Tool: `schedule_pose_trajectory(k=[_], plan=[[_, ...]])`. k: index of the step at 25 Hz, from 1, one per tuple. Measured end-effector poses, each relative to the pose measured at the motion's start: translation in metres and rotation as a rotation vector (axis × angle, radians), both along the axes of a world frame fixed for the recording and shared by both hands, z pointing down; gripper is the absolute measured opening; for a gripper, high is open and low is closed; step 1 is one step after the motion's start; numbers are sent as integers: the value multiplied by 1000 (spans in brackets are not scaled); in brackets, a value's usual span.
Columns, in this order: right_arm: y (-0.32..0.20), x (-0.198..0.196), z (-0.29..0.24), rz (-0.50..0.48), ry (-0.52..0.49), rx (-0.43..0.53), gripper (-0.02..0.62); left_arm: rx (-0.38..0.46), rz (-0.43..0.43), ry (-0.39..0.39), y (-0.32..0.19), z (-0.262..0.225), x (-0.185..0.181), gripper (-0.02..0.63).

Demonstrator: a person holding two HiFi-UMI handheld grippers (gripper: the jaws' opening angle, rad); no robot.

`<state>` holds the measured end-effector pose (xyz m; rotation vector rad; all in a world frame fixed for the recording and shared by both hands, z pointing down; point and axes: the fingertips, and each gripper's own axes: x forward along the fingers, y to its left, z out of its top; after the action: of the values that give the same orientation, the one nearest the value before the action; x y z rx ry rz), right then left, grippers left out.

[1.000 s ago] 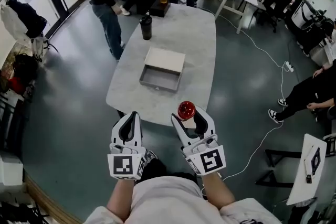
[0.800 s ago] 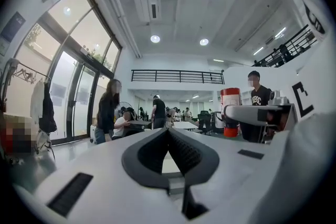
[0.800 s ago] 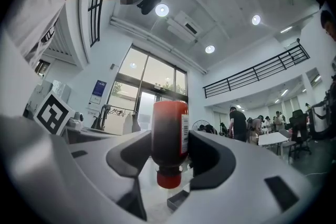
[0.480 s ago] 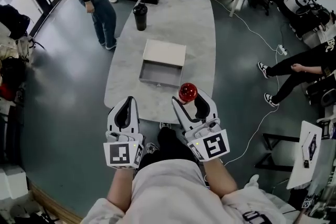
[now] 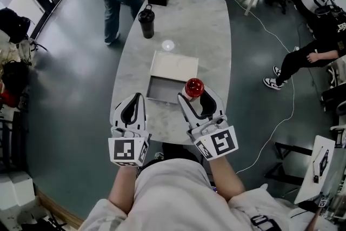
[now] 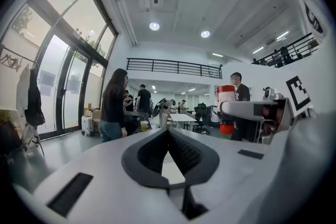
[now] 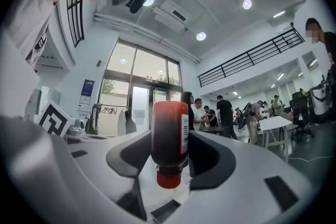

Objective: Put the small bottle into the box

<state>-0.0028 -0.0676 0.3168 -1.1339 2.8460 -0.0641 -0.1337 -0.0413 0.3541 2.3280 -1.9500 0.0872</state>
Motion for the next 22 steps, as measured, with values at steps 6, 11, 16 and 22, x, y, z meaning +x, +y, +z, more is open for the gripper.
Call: schedule_pose_trajectory(k=[6, 11, 16, 22], plan=[[-69, -3, 12, -16, -6, -58, 227, -49, 18, 9, -69, 18, 3, 23], [-106, -5, 39, -25, -6, -147, 227, -133, 41, 26, -106, 46, 6, 23], [-125, -8, 72, -16, 5, -249, 227, -206, 76, 27, -127, 74, 7, 23], [-141, -9, 111, 32, 11, -370, 227, -293, 117, 35, -147, 111, 2, 23]])
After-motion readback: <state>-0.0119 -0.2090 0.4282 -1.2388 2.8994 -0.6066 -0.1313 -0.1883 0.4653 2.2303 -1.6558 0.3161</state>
